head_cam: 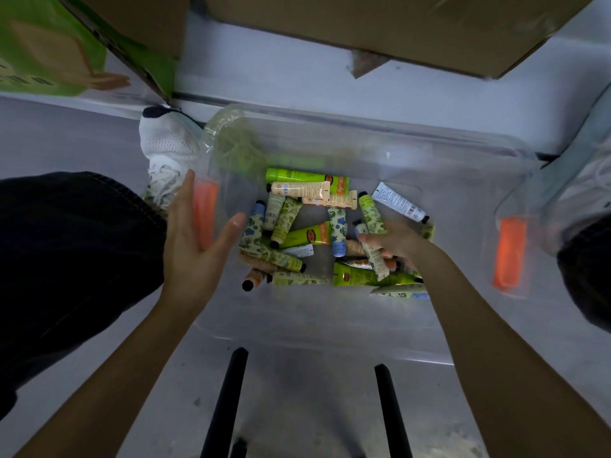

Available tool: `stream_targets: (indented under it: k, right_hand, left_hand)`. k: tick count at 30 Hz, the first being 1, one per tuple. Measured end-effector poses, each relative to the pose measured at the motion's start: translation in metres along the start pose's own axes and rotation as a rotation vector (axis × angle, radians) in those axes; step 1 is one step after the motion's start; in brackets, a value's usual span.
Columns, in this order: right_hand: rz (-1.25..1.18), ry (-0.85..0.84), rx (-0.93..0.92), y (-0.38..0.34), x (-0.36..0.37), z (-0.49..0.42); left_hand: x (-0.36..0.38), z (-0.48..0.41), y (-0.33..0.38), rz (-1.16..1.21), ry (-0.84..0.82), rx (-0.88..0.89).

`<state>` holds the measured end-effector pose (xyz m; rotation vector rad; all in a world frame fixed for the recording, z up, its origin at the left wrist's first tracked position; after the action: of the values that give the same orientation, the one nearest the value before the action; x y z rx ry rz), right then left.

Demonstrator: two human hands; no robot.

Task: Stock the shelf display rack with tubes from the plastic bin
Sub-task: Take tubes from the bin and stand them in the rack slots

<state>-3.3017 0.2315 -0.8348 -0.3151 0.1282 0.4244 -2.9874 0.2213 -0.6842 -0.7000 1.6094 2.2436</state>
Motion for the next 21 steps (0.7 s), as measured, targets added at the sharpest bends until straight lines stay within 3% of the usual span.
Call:
stream_targets:
  k: [4,7,9,14,17,21]
  right_hand:
    - [-0.291,-0.048,-0.085,-0.006,0.009,0.04]
    - [-0.494,-0.108,-0.181,-0.026,0.031,0.082]
    - [-0.656,-0.146,-0.249,-0.041,0.045,0.104]
    - [-0.871,-0.169,-0.354,-0.079,0.058,0.148]
    - [-0.803,-0.189,-0.429,-0.099,0.064,0.17]
    - [-0.722,-0.147,-0.468,-0.104,0.069,0.186]
  left_hand:
    - [-0.002,0.003,0.007,-0.105,-0.009,0.01]
    - [-0.001,0.012,0.049,-0.248,0.027,0.281]
    - [0.009,0.021,0.072,-0.169,-0.018,0.361]
    - [0.054,0.037,0.063,0.234,-0.443,-0.041]
    - [0.058,0.043,0.06,0.474,-0.514,-0.234]
    - [0.049,0.037,0.081,0.405,-0.54,-0.145]
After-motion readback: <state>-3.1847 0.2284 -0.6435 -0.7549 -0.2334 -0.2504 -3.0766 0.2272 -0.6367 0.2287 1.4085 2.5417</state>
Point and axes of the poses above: each hand's wrist, its own z-axis away from the middle knuckle, its own x-axis out of the palm, y = z × x, the point moved 9 cm from there along -z, towards the middle knuckle, and after that the axes turned 4 degrees about x, right-handed, at the moved point
